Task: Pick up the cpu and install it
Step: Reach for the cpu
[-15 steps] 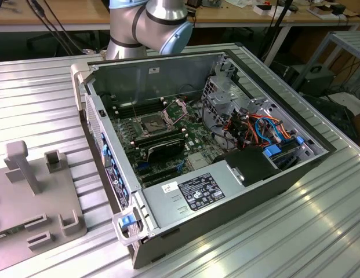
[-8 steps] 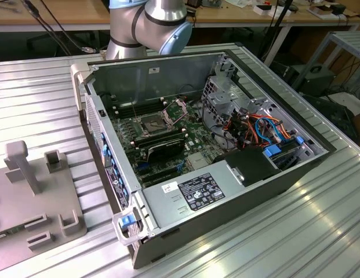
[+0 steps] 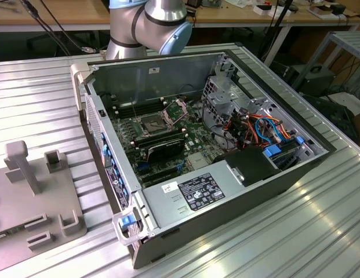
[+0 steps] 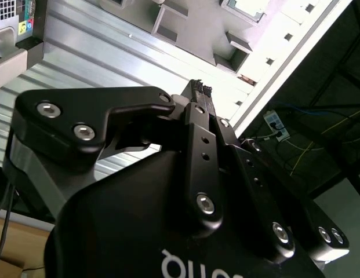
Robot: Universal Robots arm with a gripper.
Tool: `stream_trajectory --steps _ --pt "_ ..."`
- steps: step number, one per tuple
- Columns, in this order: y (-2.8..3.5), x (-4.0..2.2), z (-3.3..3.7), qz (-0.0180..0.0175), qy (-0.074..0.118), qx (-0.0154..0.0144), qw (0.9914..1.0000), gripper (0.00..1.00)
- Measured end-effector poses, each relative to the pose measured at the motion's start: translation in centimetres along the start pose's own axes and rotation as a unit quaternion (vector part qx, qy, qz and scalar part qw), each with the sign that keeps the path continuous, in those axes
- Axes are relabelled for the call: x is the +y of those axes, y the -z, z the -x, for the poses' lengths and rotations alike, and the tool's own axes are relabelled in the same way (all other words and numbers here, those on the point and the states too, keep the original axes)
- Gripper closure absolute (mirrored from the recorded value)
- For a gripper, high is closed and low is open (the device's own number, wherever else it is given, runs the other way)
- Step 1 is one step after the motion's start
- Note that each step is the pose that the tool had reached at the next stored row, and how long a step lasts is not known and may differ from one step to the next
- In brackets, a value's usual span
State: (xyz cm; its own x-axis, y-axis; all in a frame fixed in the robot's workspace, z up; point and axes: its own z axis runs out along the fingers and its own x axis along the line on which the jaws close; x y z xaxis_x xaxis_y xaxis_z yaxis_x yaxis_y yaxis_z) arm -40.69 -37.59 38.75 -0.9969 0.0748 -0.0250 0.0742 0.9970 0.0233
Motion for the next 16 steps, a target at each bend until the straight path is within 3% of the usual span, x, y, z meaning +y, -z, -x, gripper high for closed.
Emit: stream_trajectory --steps 5,8,10,16 --pt "-0.55 -0.01 -0.01 0.0 0.0 0.0 1.0 0.89" --pt "-1.14 -0.03 -0.04 0.0001 0.0 -0.0001 1.0 0.89" --pt "-1.87 -0.05 -0.07 0.0 0.0 0.0 1.0 0.89" --pt "-2.93 -0.07 -0.12 0.0 0.0 -0.0001 1.0 0.89"
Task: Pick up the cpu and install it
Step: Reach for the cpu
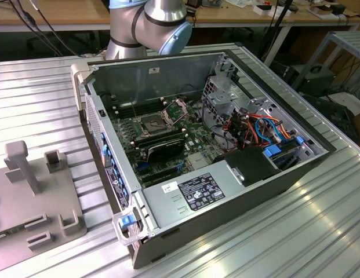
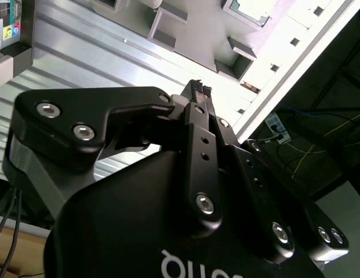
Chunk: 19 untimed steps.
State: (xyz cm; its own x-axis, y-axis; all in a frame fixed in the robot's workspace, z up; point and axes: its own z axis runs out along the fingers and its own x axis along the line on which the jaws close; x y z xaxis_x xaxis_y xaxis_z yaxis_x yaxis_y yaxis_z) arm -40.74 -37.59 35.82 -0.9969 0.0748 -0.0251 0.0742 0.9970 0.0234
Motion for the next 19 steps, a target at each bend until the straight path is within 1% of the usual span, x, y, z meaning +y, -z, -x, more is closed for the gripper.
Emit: stream_trajectory --steps 4,19 --pt "-0.07 0.0 -0.01 0.0 0.0 0.0 1.0 0.89" --pt "-0.22 -0.07 -0.6 0.0 0.0 0.0001 1.0 0.89"
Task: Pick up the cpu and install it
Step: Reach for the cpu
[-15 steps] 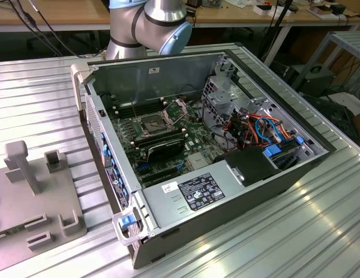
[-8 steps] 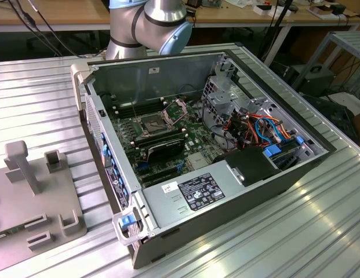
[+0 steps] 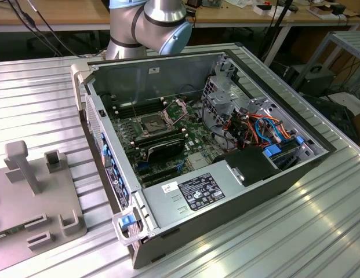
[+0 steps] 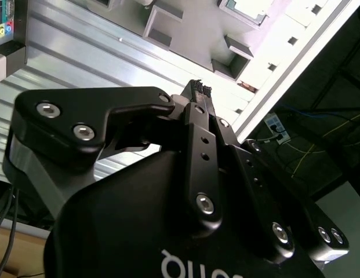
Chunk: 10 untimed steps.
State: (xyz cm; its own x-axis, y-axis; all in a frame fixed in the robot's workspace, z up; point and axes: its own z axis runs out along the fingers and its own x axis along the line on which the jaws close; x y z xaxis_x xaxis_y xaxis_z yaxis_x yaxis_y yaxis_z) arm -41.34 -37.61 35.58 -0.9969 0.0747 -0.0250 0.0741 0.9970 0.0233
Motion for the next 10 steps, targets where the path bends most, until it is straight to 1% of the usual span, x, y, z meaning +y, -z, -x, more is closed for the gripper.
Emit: stream_trajectory --steps 10 --pt "-0.02 -0.03 -0.42 0.0 0.0 0.0 1.0 0.89"
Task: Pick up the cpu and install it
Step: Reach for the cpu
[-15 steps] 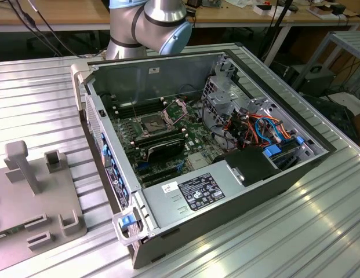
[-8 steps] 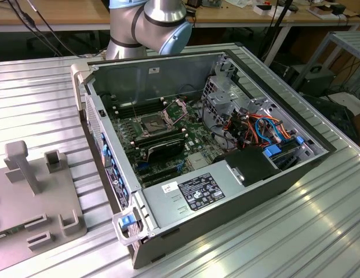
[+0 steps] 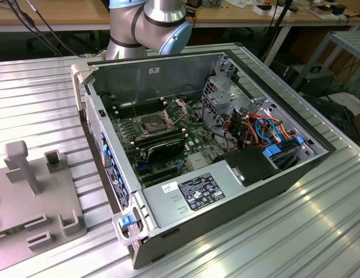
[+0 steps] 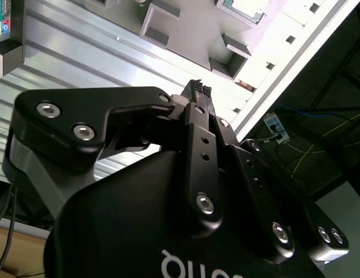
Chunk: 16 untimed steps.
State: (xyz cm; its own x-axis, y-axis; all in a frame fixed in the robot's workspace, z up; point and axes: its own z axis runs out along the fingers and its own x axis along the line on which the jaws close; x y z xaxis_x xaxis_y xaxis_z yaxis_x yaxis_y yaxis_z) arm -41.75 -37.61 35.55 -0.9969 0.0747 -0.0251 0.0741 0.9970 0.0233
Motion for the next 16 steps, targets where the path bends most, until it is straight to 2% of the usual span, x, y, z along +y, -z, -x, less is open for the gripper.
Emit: stream_trajectory --steps 6,16 --pt "-0.02 -0.41 -0.43 0.0 0.0 0.0 1.0 0.89" --pt "-0.25 -2.21 -0.74 0.0 0.0 0.0 1.0 0.89"
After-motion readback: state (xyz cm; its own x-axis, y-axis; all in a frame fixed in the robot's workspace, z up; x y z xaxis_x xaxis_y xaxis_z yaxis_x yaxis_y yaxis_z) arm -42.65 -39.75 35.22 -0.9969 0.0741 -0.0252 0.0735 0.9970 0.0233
